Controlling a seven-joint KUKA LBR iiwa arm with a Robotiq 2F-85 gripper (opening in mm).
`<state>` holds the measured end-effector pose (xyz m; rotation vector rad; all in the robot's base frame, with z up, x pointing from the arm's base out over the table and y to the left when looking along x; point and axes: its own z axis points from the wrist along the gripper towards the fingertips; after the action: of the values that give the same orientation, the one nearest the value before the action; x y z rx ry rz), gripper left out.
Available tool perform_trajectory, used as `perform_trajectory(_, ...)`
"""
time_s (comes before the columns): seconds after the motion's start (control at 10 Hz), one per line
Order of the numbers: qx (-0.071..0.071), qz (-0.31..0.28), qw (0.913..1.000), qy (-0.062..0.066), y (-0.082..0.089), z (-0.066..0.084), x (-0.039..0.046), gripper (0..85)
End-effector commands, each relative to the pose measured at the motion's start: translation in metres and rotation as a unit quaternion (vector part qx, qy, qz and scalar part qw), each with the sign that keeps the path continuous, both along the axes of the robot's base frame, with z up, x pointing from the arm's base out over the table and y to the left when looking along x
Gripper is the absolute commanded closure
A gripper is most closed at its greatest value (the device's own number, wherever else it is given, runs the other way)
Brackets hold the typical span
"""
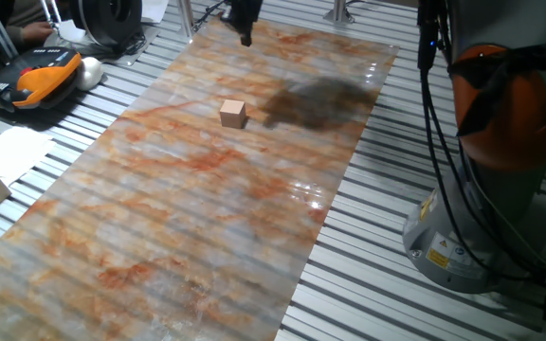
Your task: Use the gripper to push the small block from left to right
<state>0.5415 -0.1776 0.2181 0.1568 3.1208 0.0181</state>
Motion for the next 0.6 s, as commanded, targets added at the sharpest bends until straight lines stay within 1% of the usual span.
perform_trajectory(0.0, 0.000, 0.005, 1.0000, -0.008, -0.033, -0.005, -0.0027, 85.0)
perform_trajectory(0.1, 0.005, 0.008, 0.9999, -0.011, -0.046, -0.010, -0.0043, 85.0)
perform_trajectory(0.2, 0.010, 0.014, 0.9998, -0.009, -0.058, -0.011, -0.0047, 85.0)
perform_trajectory(0.3, 0.015, 0.016, 0.9998, -0.005, -0.066, -0.012, -0.0048, 85.0)
perform_trajectory(0.4, 0.014, 0.014, 0.9998, -0.007, -0.070, -0.015, -0.0062, 85.0)
perform_trajectory(0.5, 0.019, 0.016, 0.9997, -0.008, -0.072, -0.018, -0.0066, 85.0)
